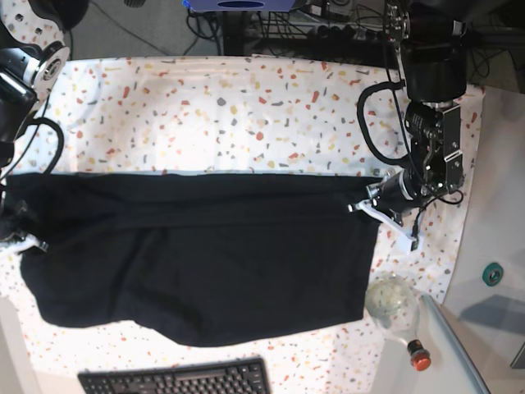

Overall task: Layout the t-shirt on the table in an organized manner, then fold the t-shirt properly
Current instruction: 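Pull the held t-shirt edge taut between both grippers and lay it down, then release the t-shirt and regrasp its edge with both grippers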

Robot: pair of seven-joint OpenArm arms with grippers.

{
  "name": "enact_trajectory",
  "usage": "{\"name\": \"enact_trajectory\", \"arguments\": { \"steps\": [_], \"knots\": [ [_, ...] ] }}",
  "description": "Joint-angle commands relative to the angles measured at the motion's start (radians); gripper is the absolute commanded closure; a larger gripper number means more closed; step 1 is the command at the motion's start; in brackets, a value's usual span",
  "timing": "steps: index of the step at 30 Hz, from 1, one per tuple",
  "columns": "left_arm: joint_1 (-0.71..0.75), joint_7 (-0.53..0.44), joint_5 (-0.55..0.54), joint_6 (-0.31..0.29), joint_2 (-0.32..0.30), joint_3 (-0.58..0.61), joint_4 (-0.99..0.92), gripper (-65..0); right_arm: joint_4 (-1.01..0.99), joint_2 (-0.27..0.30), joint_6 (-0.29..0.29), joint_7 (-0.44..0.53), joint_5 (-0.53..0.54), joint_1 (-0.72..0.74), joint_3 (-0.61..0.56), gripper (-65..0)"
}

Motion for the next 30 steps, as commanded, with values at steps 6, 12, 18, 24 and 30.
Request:
{"name": "enact_trajectory", "arguments": {
  "steps": [6, 12, 18, 24, 30],
  "knots": [
    [-0.02, -0.018, -0.013, -0.005, -0.009, -0.001, 0.016, 0.0, 0.015, 0.019, 0.001, 0.02, 0.016, 0.027, 0.002, 0.0],
    [-0.022, -0.018, -0.019, -0.005, -0.009, -0.009, 0.022, -41.6, 0.015, 0.017, 0.006, 0.022, 0.022, 0.02, 0.013, -41.1],
    [-0.056, -0.02, -0.021, -0.01, -0.007, -0.012, 0.027, -65.0, 0.05, 0.017, 0.057, 0.022, 0.052, -0.013, 0.014, -45.9],
    [0.059, -0.02, -0.153, -0.048, -0.01, -0.152, 0.163, -65.0, 0.274, 0.02, 0.106, 0.022, 0.31, -0.221, 0.016, -45.9],
    [0.23, -0.02, -0.297, -0.315, -0.016, -0.428, 0.162, -65.0, 0.48, 0.019, 0.095, 0.023, 0.546, -0.483, 0.016, -35.6]
  ]
}}
